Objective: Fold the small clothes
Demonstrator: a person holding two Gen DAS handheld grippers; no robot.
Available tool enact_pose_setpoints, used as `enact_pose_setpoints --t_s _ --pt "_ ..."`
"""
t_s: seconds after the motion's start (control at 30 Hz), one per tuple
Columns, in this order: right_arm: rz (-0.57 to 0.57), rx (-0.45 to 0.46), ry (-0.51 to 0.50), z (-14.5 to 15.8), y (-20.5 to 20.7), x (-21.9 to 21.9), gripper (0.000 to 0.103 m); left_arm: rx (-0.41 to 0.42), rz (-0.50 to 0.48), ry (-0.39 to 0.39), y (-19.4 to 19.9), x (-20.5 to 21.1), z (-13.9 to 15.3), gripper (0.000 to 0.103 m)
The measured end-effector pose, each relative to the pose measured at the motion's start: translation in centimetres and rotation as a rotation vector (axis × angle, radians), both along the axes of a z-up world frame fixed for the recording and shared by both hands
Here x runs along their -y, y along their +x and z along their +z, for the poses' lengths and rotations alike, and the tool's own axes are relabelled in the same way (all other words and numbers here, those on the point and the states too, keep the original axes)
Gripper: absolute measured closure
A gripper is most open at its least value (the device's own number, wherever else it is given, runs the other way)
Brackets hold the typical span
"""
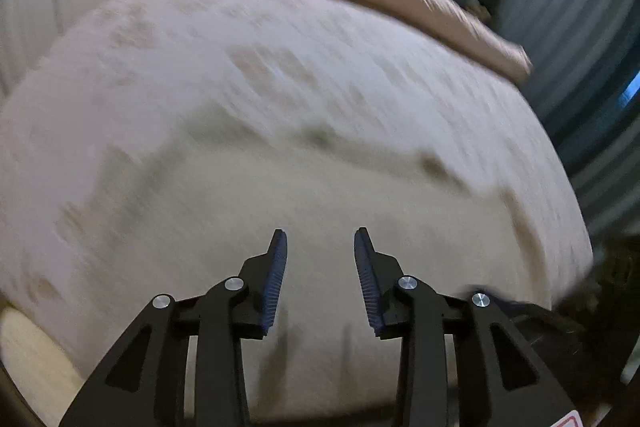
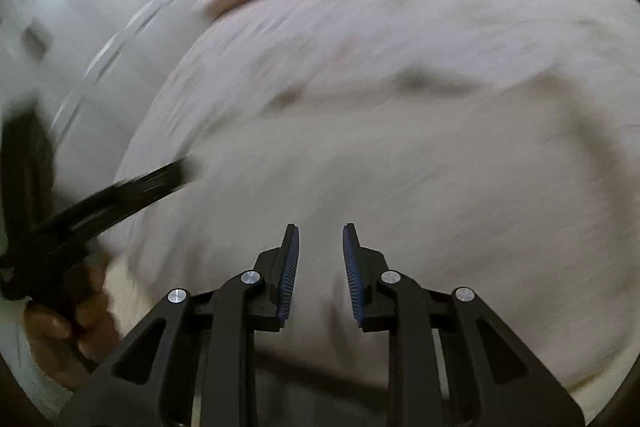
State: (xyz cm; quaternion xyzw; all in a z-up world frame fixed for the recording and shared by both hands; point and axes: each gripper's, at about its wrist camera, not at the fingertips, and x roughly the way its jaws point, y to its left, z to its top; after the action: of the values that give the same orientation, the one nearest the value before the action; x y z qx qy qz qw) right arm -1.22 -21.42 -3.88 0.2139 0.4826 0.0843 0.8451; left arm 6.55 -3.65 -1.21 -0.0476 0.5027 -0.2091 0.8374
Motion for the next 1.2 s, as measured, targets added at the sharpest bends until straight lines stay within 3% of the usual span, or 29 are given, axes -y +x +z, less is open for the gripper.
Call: enact_pose_setpoints --t_s 0.07,0.13,0.23,0.3,0.33,0.37,0.43,0.5,0.57,0.67,0.7,0.8,0.93,1.0,1.03,1.1,1.2 --pt "0.033 -0.045 -0.031 -1.8 -0.5 -1.5 0.082 -0.037 -0.002 0.065 -1.1 0.5 -2.0 0.069" --pt "-0.011 -0.065 -0.002 -2.7 -1.6 1.0 0.086 -0.047 0.014 0.08 -1.8 -1.1 -3.2 0.07" --pt "-0.162 -0.094 -0.021 -2.9 -4.2 7.5 0.089 -0.056 0.071 0.116 -2.0 -4.4 -3.3 0.071" --pt "-0.3 -0.16 -0.146 -3.4 -6.6 11.7 0.088 -0.081 0.126 0.12 -1.8 -6.8 -3.8 0.073" --pt "-0.353 -0.188 -0.161 -3.9 -7.9 13.7 0.092 -0.089 0.146 0.119 -2.1 -7.7 -3.9 0.075" --pt "-0.39 -0.195 -0.11 -4.1 -8.8 15.2 0.098 -0.099 0.161 0.104 -2.3 -8.6 -4.2 0.08" --pt "-0.453 -0.193 -0.053 -3.8 -10.0 16.7 0.097 -0.105 0.176 0.083 -2.6 -9.4 -4.3 0.081" --pt "-0.457 -0.156 -0.119 -2.4 -10.2 16.0 0.095 -0.094 0.182 0.109 -3.0 -8.8 -4.3 0.081" --pt "-0.429 -0.142 -0.116 -2.4 -9.9 15.1 0.086 -0.081 0.186 0.149 -3.1 -7.9 -4.2 0.079" --pt "-0.412 -0.228 -0.165 -5.0 -8.7 14.8 0.087 -0.068 0.18 0.191 -3.2 -6.8 -4.2 0.073" --pt "-0.441 -0.236 -0.14 -5.0 -8.6 15.2 0.087 -0.066 0.178 0.201 -3.2 -6.7 -4.2 0.073" --pt "-0.437 -0.17 -0.138 -2.0 -8.3 14.1 0.083 -0.063 0.168 0.203 -3.4 -6.9 -4.2 0.072" --pt "-0.288 -0.09 -0.108 0.4 -6.8 9.4 0.083 -0.049 0.173 0.212 -3.6 -6.7 -4.5 0.072" --pt "-0.206 -0.113 -0.138 -1.4 -5.1 6.6 0.08 -0.048 0.179 0.22 -3.6 -6.4 -4.5 0.07" --pt "-0.169 -0.167 -0.148 -3.7 -4.2 5.3 0.079 -0.046 0.177 0.226 -3.7 -6.3 -4.4 0.07" --pt "-0.164 -0.201 -0.195 -5.6 -4.1 4.2 0.079 -0.046 0.168 0.229 -3.7 -6.3 -4.4 0.069" --pt "-0.157 -0.158 -0.244 -3.0 -4.1 2.9 0.077 -0.048 0.163 0.199 -4.0 -6.9 -4.2 0.069"
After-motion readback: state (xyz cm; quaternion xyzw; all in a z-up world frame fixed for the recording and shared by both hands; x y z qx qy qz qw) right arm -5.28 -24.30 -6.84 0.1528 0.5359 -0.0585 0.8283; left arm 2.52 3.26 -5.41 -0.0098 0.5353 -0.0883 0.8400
